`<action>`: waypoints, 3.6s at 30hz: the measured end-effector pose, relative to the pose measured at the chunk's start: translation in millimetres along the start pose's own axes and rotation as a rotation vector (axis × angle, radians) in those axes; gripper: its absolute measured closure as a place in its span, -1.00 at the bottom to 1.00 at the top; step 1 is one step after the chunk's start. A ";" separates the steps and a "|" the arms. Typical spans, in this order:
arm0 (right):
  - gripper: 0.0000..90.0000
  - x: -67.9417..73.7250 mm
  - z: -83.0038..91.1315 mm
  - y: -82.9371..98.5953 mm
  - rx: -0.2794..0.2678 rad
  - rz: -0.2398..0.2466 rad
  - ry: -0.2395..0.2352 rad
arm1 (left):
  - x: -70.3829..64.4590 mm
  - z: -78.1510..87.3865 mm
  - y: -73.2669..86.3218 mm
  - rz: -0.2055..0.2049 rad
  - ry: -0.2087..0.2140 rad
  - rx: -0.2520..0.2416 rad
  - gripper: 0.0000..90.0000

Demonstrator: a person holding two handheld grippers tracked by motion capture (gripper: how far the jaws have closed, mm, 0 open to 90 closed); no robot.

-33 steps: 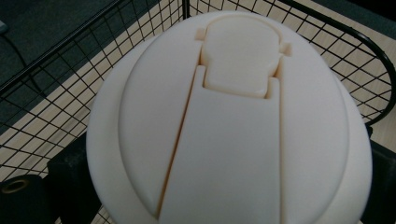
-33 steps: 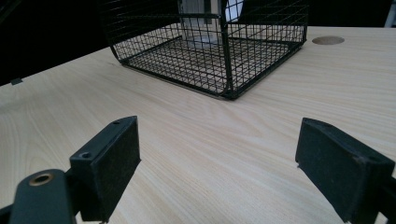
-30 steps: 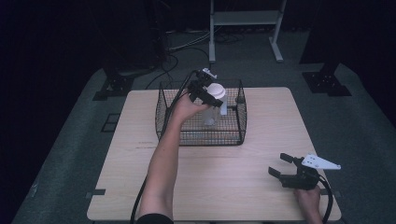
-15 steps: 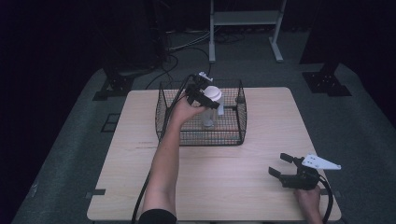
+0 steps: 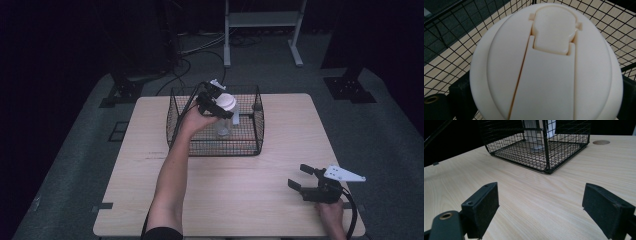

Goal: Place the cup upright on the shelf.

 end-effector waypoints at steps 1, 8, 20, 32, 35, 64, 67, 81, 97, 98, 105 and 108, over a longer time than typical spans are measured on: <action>-0.72 0.3 -0.5 0.1 0.001 0.001 -0.001 | 0.2 0.0 -0.1 0.001 0.000 0.000 -0.89; -0.71 3.2 -2.8 1.0 0.025 0.020 0.003 | 0.7 0.2 0.9 0.008 -0.001 -0.009 -0.90; -0.72 3.4 -3.5 1.3 0.031 0.023 0.000 | 2.2 8.9 5.0 0.009 -0.009 -0.016 -0.97; -0.71 3.4 -4.2 1.4 0.035 0.031 0.001 | 1.0 21.7 13.1 -0.002 -0.022 -0.014 -0.98; -0.71 3.5 -4.2 1.5 0.037 0.032 0.001 | 0.9 23.1 16.4 -0.006 -0.023 0.005 -0.98; -0.72 5.0 -5.6 2.9 0.049 0.039 0.034 | -14.4 63.4 60.8 0.010 -0.044 -0.057 -0.97; -0.72 5.2 -5.9 3.1 0.053 0.038 0.039 | -19.8 69.2 61.7 -0.002 -0.042 -0.078 -0.97; -0.71 5.3 -5.9 3.4 0.055 0.037 0.051 | -45.6 84.1 74.3 -0.037 -0.005 -0.144 -0.97; -0.71 4.8 -6.0 3.5 0.053 0.043 0.055 | -79.3 97.7 84.1 -0.101 0.017 -0.203 -0.97; -0.71 4.8 -6.1 3.5 0.054 0.042 0.056 | -81.6 98.3 84.2 -0.102 0.021 -0.208 -0.97; -0.71 5.0 -5.9 3.6 0.057 0.040 0.058 | -92.7 100.0 90.1 -0.121 0.035 -0.209 -0.97; -0.71 5.0 -6.1 3.6 0.055 0.043 0.058 | -95.8 100.4 95.9 -0.121 0.041 -0.214 -0.97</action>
Point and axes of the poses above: each handheld gripper's, and its own axes: z roughly backward along the jaws, y roughly out of its underside, x roughly to its left, the point moved 3 cm from there along -z, roughly forward along the jaws, and after that the axes turned 8 degrees about -z, right-handed, at the moved point
